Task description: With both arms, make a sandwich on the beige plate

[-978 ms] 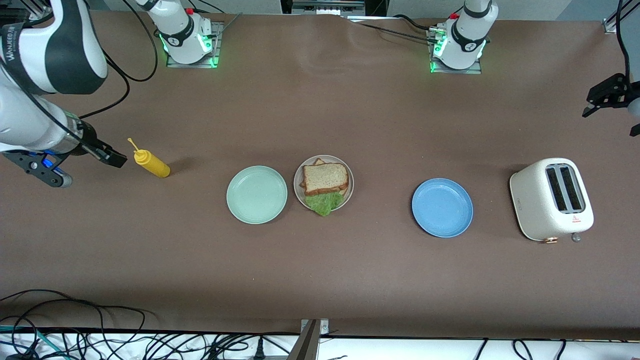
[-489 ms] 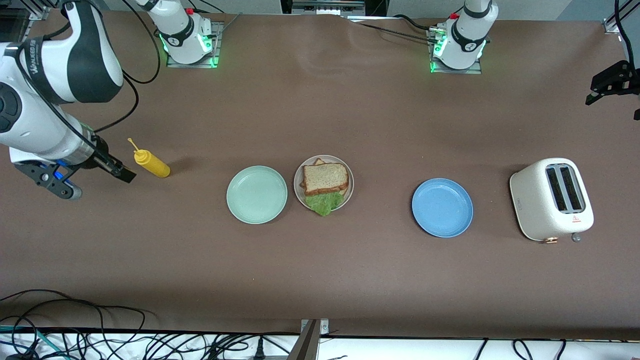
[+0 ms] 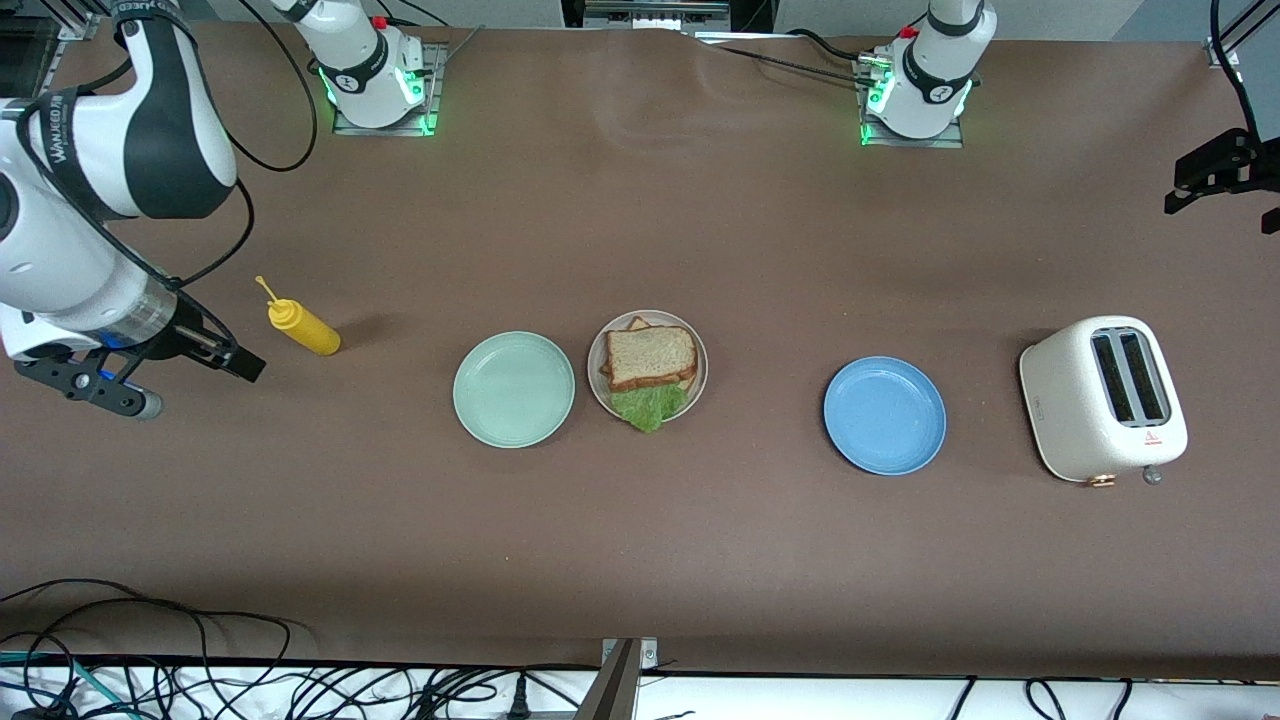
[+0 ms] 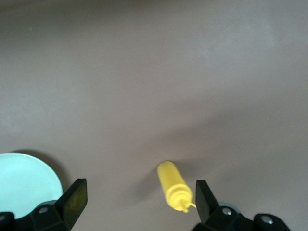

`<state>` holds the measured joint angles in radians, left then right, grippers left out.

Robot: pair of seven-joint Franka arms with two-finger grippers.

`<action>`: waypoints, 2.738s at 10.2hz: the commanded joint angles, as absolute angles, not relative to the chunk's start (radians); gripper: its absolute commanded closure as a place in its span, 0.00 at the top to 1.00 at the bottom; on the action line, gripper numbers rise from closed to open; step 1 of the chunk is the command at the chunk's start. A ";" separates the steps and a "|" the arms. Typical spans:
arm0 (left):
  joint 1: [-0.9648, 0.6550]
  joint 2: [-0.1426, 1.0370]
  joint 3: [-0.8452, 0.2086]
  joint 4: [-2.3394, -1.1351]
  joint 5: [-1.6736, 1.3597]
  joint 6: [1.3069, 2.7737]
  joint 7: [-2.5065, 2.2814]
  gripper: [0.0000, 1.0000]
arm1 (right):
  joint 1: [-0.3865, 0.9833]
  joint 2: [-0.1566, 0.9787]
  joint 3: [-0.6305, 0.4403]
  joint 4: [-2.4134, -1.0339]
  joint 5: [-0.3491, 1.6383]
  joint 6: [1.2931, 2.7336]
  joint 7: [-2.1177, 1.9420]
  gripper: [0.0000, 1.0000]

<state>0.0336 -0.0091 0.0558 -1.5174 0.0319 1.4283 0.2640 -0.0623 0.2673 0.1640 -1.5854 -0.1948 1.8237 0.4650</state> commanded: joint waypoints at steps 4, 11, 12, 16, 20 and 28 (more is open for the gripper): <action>0.025 -0.022 0.035 -1.511 0.028 1.391 0.126 1.00 | -0.086 0.203 0.167 -1.542 -0.141 1.697 0.353 1.00; 0.020 -0.021 0.032 -1.509 0.020 1.390 0.129 1.00 | -0.083 -0.024 0.112 -1.647 -0.066 1.602 0.189 1.00; 0.020 -0.021 0.031 -1.509 0.020 1.390 0.127 1.00 | -0.083 -0.025 0.109 -1.647 -0.066 1.600 0.167 1.00; 0.023 -0.021 -0.066 -1.508 0.024 1.391 0.118 1.00 | -0.081 -0.015 0.107 -1.646 -0.066 1.608 0.155 1.00; 0.021 -0.020 -0.064 -1.506 0.021 1.391 0.120 1.00 | -0.083 -0.008 0.107 -1.646 -0.064 1.608 0.160 1.00; 0.037 -0.018 -0.064 -1.503 0.021 1.394 0.121 1.00 | -0.081 0.011 0.109 -1.644 -0.063 1.626 0.155 1.00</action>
